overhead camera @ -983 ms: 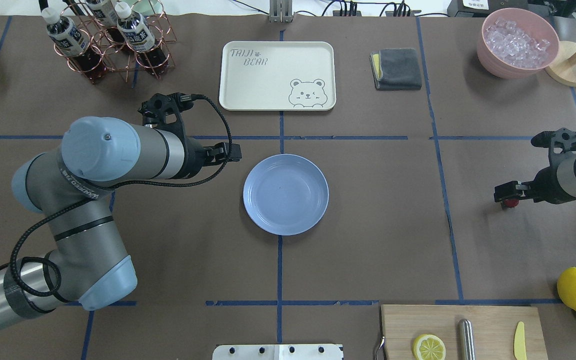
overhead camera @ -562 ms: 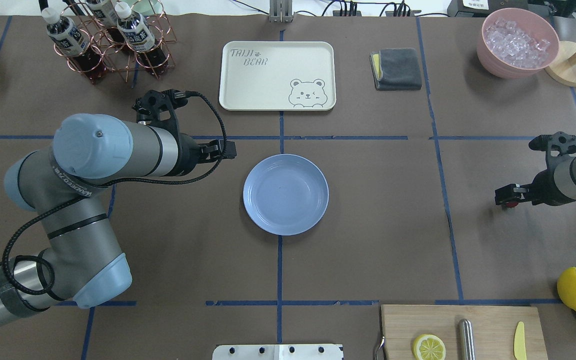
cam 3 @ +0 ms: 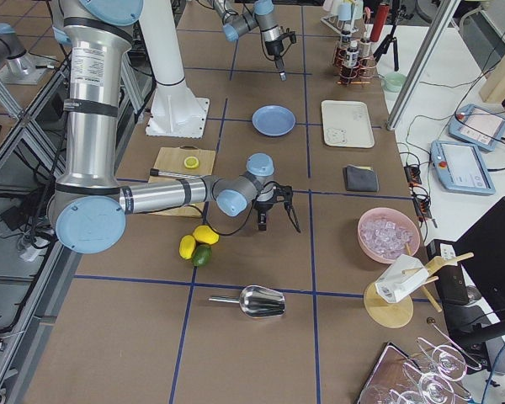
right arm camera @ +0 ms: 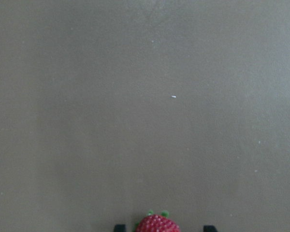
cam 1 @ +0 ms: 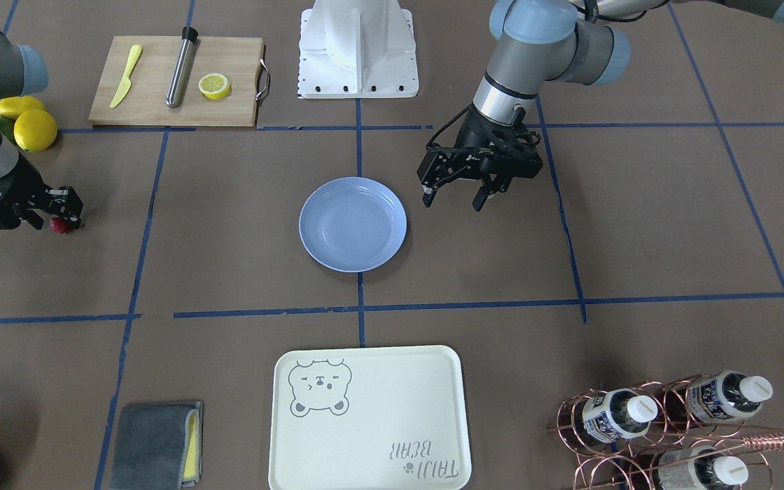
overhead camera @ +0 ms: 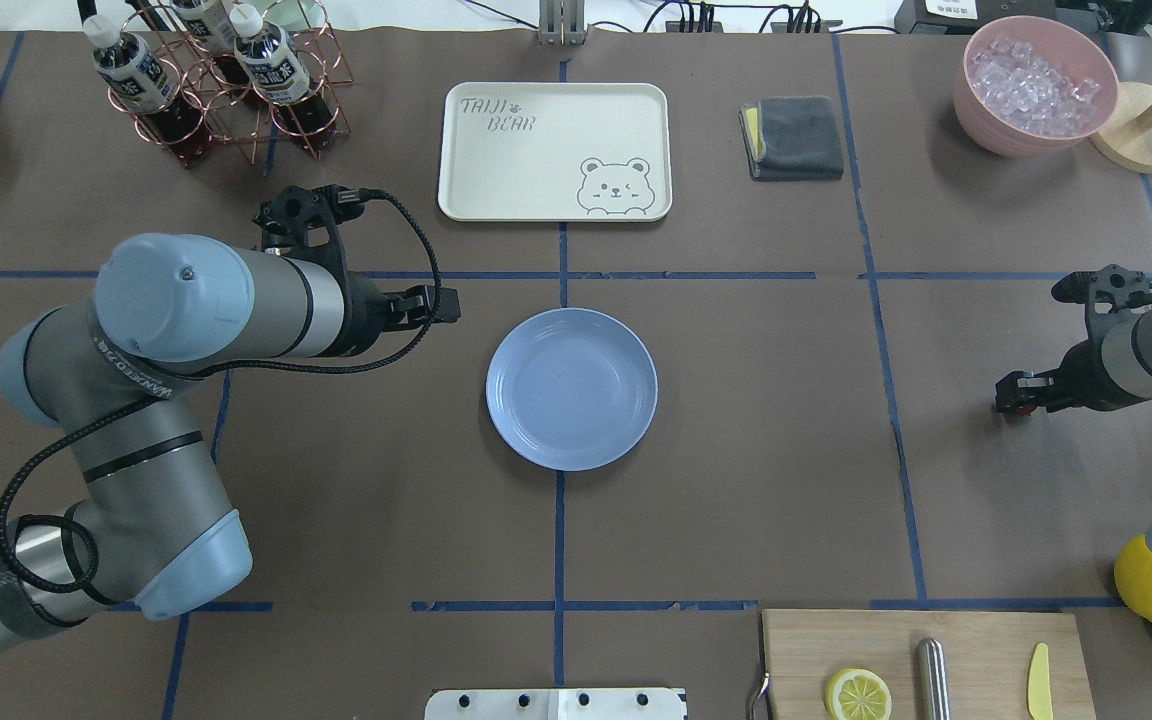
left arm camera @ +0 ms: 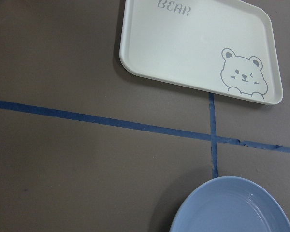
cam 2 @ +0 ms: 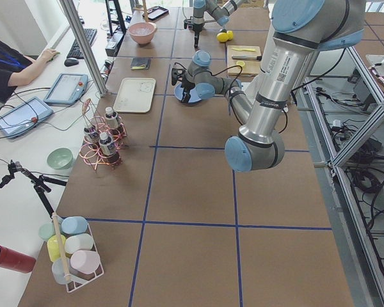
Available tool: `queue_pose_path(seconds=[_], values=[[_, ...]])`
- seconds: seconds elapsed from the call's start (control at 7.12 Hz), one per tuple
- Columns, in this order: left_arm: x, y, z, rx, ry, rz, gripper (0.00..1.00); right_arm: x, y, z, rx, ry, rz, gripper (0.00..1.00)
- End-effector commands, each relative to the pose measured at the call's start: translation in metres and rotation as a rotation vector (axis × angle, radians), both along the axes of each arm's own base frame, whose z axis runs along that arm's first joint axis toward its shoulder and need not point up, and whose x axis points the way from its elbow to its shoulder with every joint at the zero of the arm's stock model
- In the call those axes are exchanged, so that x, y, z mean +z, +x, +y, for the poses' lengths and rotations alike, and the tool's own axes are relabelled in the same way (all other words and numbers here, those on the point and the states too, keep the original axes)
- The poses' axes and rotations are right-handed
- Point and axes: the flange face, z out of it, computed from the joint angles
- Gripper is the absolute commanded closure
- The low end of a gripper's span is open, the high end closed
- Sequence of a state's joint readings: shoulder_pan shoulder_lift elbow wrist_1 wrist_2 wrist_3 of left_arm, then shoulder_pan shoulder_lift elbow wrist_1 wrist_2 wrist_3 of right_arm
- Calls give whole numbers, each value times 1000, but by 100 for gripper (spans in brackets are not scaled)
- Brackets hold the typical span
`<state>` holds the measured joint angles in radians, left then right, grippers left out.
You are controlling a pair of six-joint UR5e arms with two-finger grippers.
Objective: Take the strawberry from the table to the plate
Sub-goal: 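Lower the right gripper over the red strawberry and close on it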
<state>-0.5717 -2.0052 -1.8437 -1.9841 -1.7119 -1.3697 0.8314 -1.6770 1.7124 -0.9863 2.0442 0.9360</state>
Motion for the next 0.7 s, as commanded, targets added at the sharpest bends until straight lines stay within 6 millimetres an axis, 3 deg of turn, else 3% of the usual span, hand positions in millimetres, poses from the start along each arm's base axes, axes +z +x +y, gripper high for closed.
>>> queue_pose_path(seconds=[0.0, 0.14, 0.28, 0.56], values=[[2, 0, 0, 2, 4, -4, 0, -5, -1, 0, -8, 0, -15, 100], [3, 0, 0, 2, 3, -5, 0, -13, 1, 0, -12, 16, -25, 100], [2, -2, -1, -1, 4, -4, 0, -42, 7, 3, -15, 49, -58, 100], [10, -36, -22, 10, 37, -39, 0, -105, 55, -10, 31, 2, -139, 100]])
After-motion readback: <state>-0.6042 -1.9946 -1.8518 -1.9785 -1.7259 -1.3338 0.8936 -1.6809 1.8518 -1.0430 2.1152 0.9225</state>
